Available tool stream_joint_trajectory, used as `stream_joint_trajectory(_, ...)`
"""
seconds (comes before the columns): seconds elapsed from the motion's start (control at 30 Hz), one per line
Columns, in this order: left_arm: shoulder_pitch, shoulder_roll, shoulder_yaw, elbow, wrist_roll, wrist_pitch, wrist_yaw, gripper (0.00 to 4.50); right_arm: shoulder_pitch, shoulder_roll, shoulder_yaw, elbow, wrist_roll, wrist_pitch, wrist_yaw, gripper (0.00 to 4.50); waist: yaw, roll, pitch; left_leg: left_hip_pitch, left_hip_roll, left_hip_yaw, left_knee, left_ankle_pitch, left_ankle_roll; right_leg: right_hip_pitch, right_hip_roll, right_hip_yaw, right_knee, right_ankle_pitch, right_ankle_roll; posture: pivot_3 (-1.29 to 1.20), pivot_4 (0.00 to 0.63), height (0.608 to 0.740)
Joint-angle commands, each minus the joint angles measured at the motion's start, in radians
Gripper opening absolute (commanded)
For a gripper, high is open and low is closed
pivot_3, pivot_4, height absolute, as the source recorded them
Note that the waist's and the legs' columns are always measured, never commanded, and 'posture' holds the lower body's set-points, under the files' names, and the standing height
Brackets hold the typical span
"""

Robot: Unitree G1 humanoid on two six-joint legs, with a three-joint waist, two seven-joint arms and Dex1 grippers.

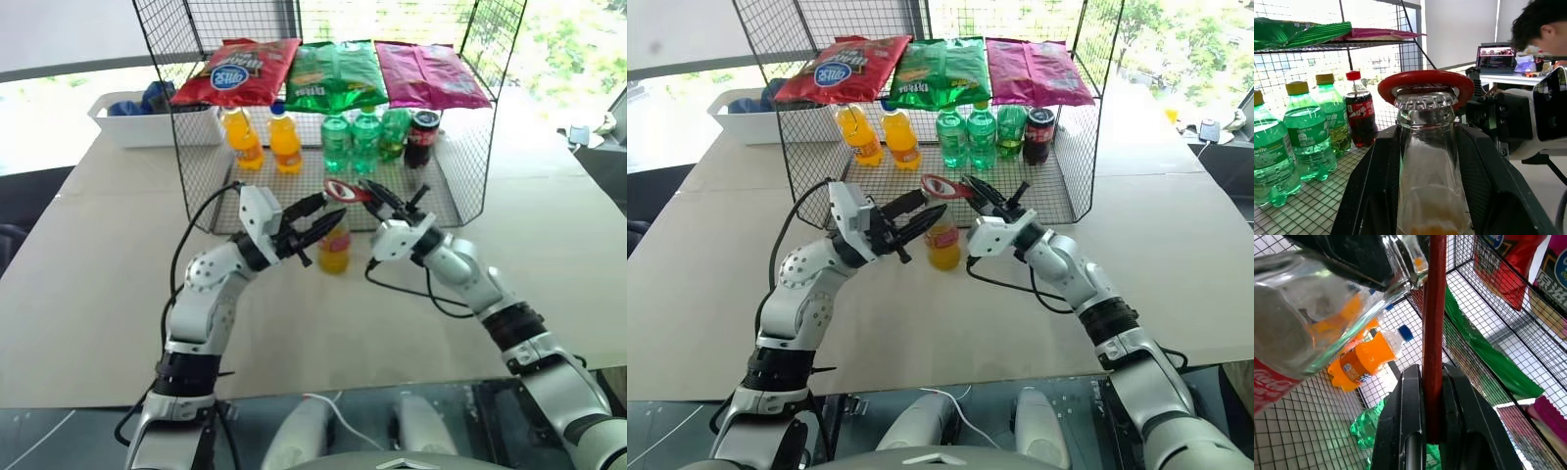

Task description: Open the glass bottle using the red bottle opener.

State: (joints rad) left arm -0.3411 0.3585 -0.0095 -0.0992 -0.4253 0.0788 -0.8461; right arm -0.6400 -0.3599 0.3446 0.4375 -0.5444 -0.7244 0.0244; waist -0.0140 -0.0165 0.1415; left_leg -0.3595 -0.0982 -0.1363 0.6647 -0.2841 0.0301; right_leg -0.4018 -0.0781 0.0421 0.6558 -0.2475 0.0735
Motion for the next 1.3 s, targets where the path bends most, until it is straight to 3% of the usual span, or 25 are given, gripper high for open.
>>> stream_joint_trajectory(0.03, 0.004, -0.001, -0.033, 0.028, 0.033, 0.012, 0.002, 1.57, -0.059, -0.045, 0.007, 0.022, -0.033, -0.029, 0.025, 0.00, 0.000, 0.000, 0.000, 0.000, 0.000, 0.000, 0.000, 0.000, 0.000, 0.000, 0.000, 0.000, 0.000, 0.000, 0.000, 0.00, 0.150, 0.740)
stream_joint_trajectory(0.6, 0.004, 0.004, -0.036, 0.050, 0.034, -0.007, -0.002, 1.57, -0.198, -0.118, -0.062, -0.061, 0.011, -0.023, 0.075, 0.00, -0.001, 0.000, 0.001, -0.003, 0.001, 0.000, -0.013, 0.000, 0.000, -0.004, 0.000, 0.000, -0.012, 0.000, 0.000, 0.00, 0.150, 0.740)
stream_joint_trajectory(0.9, 0.008, 0.007, -0.027, 0.044, 0.021, -0.007, 0.000, 1.57, -0.155, -0.110, -0.094, -0.075, 0.058, 0.013, 0.081, 0.00, -0.001, 0.000, 0.001, -0.003, 0.001, 0.000, -0.013, 0.000, 0.000, -0.004, 0.000, 0.000, -0.012, 0.000, 0.000, 0.00, 0.150, 0.740)
stream_joint_trajectory(1.27, 0.030, 0.015, -0.012, 0.016, 0.028, -0.015, 0.020, 1.57, -0.026, -0.015, -0.140, -0.149, 0.221, 0.138, 0.132, 0.00, -0.001, 0.001, 0.001, -0.003, 0.002, 0.001, -0.013, 0.000, 0.000, -0.005, 0.000, 0.001, -0.012, 0.000, 0.000, 0.00, 0.150, 0.740)
stream_joint_trajectory(1.3, 0.031, 0.016, -0.011, 0.015, 0.031, -0.016, 0.022, 2.22, -0.015, -0.006, -0.141, -0.160, 0.224, 0.150, 0.132, 0.00, -0.001, 0.001, 0.001, -0.003, 0.002, 0.001, -0.013, 0.000, 0.000, -0.005, 0.000, 0.001, -0.012, 0.000, 0.000, 0.00, 0.150, 0.740)
